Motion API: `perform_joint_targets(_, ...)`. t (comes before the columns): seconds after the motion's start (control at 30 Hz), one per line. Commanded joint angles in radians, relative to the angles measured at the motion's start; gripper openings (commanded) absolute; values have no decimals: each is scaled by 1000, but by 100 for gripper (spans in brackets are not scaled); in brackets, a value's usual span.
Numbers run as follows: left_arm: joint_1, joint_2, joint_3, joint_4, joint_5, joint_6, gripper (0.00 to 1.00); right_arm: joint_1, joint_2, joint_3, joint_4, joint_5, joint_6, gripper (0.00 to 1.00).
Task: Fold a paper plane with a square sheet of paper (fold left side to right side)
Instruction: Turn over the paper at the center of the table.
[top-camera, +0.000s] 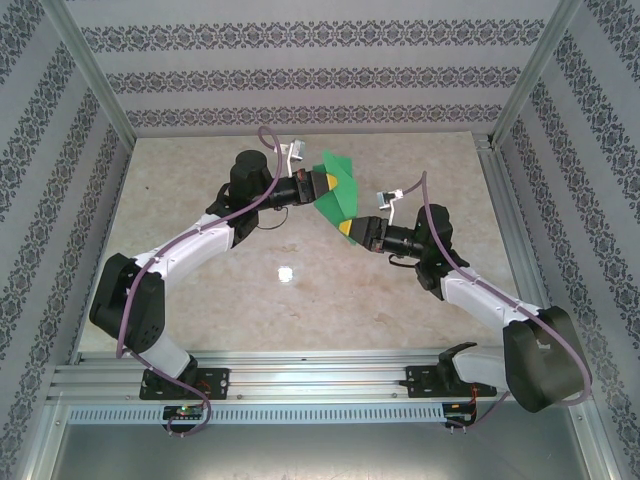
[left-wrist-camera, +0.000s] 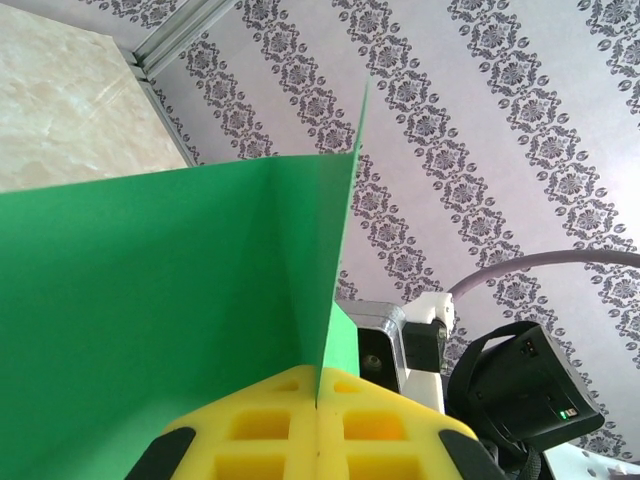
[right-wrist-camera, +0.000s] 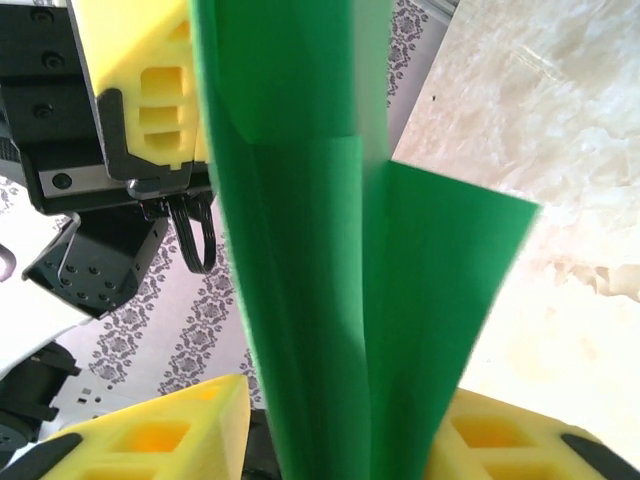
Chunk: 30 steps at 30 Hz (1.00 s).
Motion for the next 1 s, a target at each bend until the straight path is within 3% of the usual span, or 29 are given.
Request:
perform_joint_targets(0.0, -11, -26, -7, -7, 9, 22, 1, -18, -5, -13, 57, -25, 5, 35)
perform_joint_targets(0.17, -11, -21, -9, -18, 4, 24, 2, -27, -18, -19, 19, -23, -18, 24)
perform_joint_targets(0.37, -10, -24, -9, -62, -5, 54, 10, -29, -49, 1, -146, 10, -123, 3)
perform_joint_targets(0.43, 2, -42, 1, -133, -20, 91, 19, -28, -72, 23, -267, 43, -197, 0)
perform_joint_targets(0.53, 58, -113, 0, -271, -61, 173, 41, -19, -111, 90, -562, 157, -372, 0)
perform_joint_targets(0.63, 142, -220, -1, -436, -113, 272, 51, 27, -123, 204, -910, 415, -576, 0)
perform_joint_targets(0.73, 227, -328, 2, -610, -216, 355, 57, 132, -70, 350, -1205, 804, -695, 0)
perform_joint_targets(0.83, 293, -410, -9, -723, -339, 386, 65, 277, 68, 531, -1452, 1226, -709, 0)
perform_joint_targets(0.97, 343, -478, -7, -857, -558, 414, 67, 417, 318, 726, -1718, 1593, -664, 0)
